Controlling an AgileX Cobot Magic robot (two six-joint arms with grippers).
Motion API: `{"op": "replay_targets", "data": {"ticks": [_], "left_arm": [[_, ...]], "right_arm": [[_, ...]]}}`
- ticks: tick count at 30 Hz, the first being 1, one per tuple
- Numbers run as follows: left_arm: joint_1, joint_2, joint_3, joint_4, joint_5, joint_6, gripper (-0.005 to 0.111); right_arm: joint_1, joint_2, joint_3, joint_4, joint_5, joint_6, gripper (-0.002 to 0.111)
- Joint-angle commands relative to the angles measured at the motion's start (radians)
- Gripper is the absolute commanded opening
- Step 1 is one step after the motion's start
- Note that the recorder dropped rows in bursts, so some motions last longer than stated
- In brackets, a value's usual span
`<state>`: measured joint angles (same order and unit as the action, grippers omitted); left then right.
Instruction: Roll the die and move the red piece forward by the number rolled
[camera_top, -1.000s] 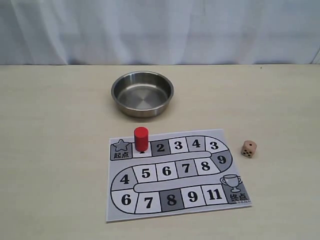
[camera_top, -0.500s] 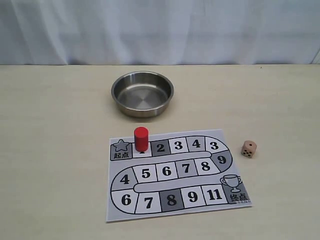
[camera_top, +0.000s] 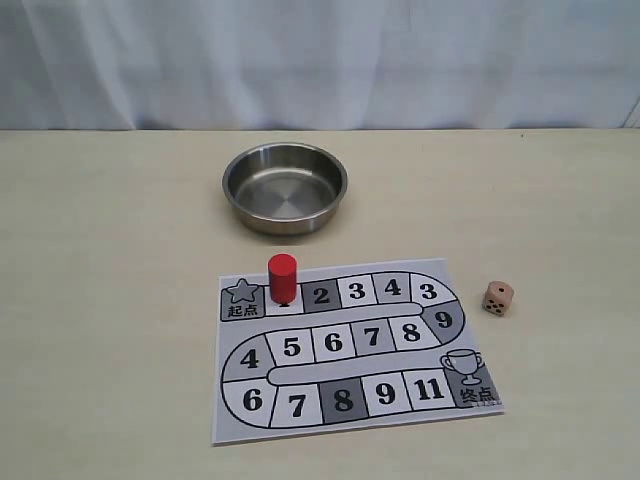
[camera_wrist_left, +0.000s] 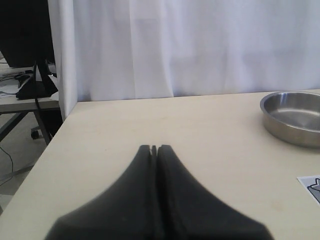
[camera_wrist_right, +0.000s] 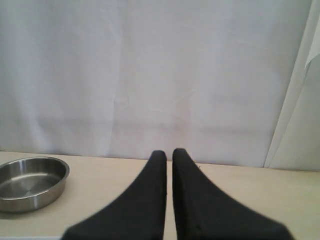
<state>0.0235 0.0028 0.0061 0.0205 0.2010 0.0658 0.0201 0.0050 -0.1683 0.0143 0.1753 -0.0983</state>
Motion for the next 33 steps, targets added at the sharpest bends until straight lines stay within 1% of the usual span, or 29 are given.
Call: {"op": "replay_targets", "data": {"ticks": [1,4,6,8,12,17,20,23,33], "left_arm": [[-0.002,-0.003,-0.006,-0.007,-0.016,-0.004,0.000],[-0.002,-0.003,-0.006,-0.007,-0.016,-0.004,0.000],[-0.002,-0.003,-0.006,-0.007,-0.016,-0.004,0.000],[-0.002,-0.003,-0.006,-0.007,-0.016,-0.004,0.000],[-0.002,-0.003,-0.006,-0.007,-0.012,-0.004,0.000],[-0.002,-0.003,-0.006,-0.007,-0.012,-0.004,0.000],[-0.002,-0.003,-0.006,-0.007,-0.012,-0.004,0.000],[-0.002,-0.003,-0.006,-0.007,-0.012,-0.004,0.000],[-0.002,-0.003,-0.006,-0.007,-0.018,-0.004,0.000]], "right_arm": [[-0.006,-0.005,0.090,-0.008,-0.166,-0.046,0.004],[-0.006,-0.005,0.161,-0.008,-0.265,-0.048,0.004],[-0.006,-0.005,0.168,-0.008,-0.293,-0.048,0.004],[-0.006,-0.005,0.168,-0.008,-0.220,-0.048,0.004],[-0.006,-0.005,0.168,0.025,-0.164,-0.023,0.004],[-0.006,-0.005,0.168,0.027,-0.037,-0.021,0.004],[-0.006,-0.005,0.168,0.024,0.010,-0.021,0.004],[-0.006,-0.005,0.168,0.024,0.041,-0.021,0.004],[-0.006,-0.005,0.168,0.024,0.038,-0.021,0.004]]}}
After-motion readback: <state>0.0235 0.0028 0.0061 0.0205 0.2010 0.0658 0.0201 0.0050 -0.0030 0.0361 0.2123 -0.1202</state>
